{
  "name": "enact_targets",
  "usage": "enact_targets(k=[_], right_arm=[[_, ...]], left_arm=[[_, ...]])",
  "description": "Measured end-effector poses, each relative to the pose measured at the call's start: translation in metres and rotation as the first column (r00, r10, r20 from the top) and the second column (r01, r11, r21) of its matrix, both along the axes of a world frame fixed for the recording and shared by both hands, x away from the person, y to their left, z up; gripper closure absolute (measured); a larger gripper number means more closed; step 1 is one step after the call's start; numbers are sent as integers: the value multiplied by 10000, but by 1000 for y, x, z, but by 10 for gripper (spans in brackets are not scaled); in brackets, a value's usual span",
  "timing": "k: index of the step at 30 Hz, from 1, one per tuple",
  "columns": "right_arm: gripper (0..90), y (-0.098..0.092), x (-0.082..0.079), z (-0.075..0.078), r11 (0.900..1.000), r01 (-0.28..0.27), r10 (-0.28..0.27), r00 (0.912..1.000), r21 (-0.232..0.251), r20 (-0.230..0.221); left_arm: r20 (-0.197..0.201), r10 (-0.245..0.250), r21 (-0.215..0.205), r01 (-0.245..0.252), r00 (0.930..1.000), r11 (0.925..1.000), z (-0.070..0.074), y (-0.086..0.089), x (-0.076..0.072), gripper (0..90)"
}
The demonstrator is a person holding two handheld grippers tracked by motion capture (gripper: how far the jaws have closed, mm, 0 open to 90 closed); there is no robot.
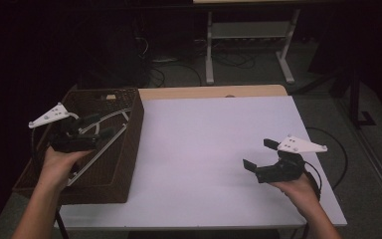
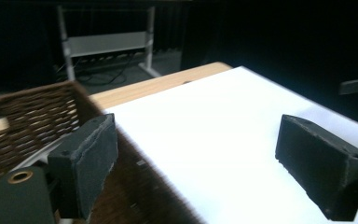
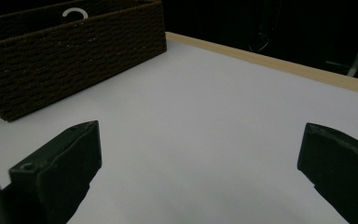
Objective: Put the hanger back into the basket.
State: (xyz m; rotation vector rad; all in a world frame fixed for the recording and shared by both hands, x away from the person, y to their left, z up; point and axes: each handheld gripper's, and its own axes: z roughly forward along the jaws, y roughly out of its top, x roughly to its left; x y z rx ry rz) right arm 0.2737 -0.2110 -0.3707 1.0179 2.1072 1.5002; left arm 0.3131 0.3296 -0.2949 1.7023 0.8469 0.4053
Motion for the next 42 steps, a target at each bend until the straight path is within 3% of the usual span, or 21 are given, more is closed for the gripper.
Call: enact_targets(k=[10, 17, 23, 34, 42], right_arm=[[0, -2, 6, 15, 9995, -33, 26, 9998, 317, 211], [0, -2, 12, 25, 9987, -7, -12, 9993, 503, 377], [0, -1, 19, 35, 9965, -62, 12, 9982, 837, 600], [0, -3, 20, 46, 9910, -233, 42, 9897, 1316, 1434], [0, -3, 20, 47, 9910, -257, 55, 9884, 1310, 1517]], left_arm=[[440, -959, -557, 983, 9944, 9936, -6, -37, -10, 81], [878, -1144, -516, 1192, 9895, 9915, -14, -55, -14, 49], [830, -1185, -771, 1249, 9895, 9892, -26, -60, -13, 44], [869, -1083, -740, 1148, 9903, 9906, -36, -60, -12, 43], [835, -1085, -717, 1146, 9906, 9908, -37, -59, -12, 44]])
